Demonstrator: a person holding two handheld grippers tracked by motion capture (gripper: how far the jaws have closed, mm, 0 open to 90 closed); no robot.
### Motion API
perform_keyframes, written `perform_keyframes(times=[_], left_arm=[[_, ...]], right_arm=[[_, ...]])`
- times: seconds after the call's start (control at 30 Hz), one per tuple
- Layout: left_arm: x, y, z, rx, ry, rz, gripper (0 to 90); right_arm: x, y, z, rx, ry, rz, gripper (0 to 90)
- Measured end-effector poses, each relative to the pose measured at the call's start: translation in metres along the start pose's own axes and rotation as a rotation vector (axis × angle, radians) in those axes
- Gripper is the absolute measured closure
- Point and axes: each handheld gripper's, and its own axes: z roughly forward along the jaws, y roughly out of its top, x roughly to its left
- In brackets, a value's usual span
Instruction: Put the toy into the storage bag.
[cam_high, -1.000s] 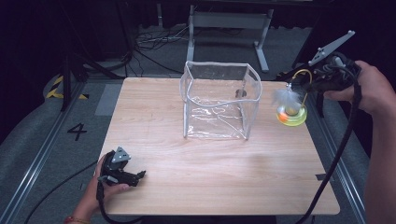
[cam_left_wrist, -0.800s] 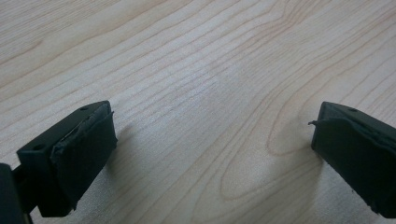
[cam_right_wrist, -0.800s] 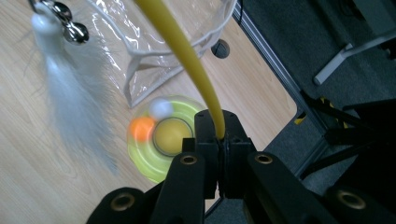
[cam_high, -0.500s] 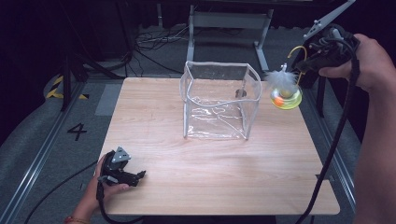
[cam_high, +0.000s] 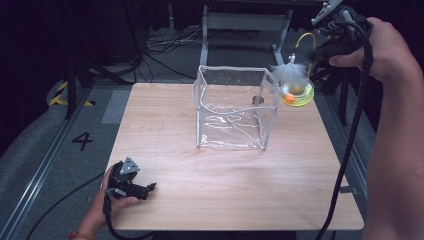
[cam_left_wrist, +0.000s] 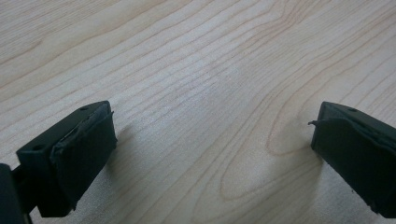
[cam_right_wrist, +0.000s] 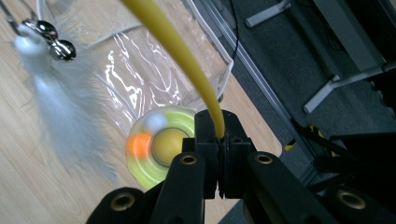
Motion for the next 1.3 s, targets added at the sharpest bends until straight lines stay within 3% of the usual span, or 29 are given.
perform_keyframes(times=[0.7, 1.3], left_arm=[[0.000, 0.000, 0.000, 0.001, -0.001, 0.001, 0.2], [0.000, 0.000, 0.000, 0.000, -0.001, 0.001, 0.2]], right_arm=[[0.017, 0.041, 0.030, -0.031, 0.054, -0.047, 88.2], [0.017, 0.062, 0.065, -0.027, 0.066, -0.037, 88.1]])
